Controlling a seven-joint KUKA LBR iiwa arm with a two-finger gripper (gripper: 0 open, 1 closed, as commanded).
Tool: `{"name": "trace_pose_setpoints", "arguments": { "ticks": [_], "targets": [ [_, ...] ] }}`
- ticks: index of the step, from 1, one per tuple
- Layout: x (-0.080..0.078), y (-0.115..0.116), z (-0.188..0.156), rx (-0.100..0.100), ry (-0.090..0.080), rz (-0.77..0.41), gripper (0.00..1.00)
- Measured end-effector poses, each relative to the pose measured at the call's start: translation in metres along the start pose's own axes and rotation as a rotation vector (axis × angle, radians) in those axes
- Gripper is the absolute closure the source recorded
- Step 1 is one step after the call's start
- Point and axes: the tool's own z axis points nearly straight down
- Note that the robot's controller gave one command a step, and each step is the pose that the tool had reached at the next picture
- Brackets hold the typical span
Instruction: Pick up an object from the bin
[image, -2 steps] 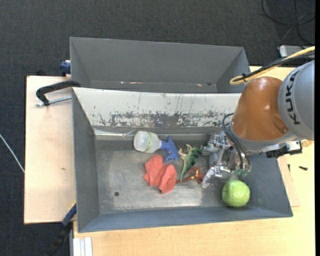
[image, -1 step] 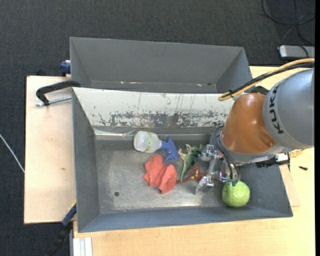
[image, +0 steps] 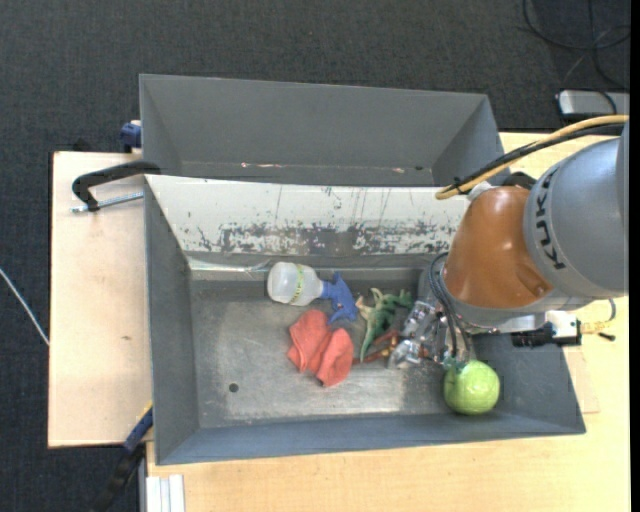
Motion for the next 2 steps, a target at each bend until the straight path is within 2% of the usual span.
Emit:
{"name": "trace_pose_setpoints", "arguments": {
  "ticks": [2],
  "targets": [
    [0.0016,-0.0002,-0.0037,0.001,0.003,0.0,1.0]
  ]
}}
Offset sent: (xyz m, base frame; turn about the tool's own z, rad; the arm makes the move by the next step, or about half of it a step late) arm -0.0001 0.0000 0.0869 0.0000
